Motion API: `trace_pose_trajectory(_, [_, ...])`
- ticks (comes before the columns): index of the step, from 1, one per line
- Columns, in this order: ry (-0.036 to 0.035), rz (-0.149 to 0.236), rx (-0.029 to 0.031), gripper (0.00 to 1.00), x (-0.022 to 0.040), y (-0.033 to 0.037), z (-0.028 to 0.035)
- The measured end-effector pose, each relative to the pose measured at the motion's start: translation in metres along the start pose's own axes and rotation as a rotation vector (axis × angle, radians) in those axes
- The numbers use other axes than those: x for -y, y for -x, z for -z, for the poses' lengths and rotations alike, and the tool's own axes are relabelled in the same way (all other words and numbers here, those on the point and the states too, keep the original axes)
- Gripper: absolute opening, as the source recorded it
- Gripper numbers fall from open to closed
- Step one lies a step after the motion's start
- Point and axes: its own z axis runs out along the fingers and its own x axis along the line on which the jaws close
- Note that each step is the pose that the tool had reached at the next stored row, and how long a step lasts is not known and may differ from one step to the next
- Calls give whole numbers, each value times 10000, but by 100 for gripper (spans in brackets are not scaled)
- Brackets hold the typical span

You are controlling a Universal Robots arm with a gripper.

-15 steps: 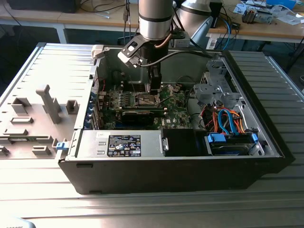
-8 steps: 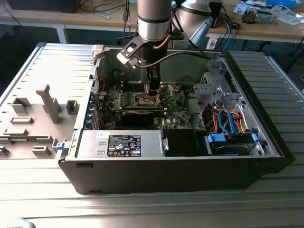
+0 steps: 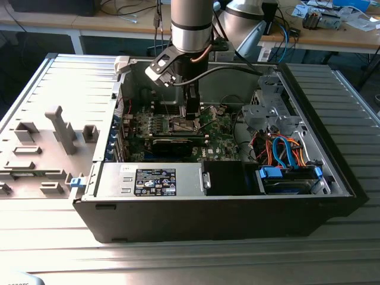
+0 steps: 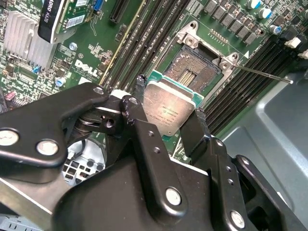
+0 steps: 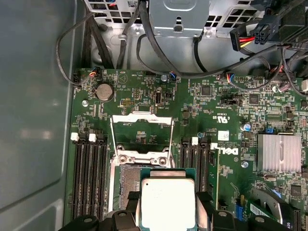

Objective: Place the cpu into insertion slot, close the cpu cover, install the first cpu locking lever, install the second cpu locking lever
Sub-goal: 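Place the cpu into insertion slot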

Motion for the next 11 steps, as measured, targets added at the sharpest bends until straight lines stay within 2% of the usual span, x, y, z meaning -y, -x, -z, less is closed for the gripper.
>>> trace_pose_trajectory(11, [0,0,-1,54,8,-1,-32])
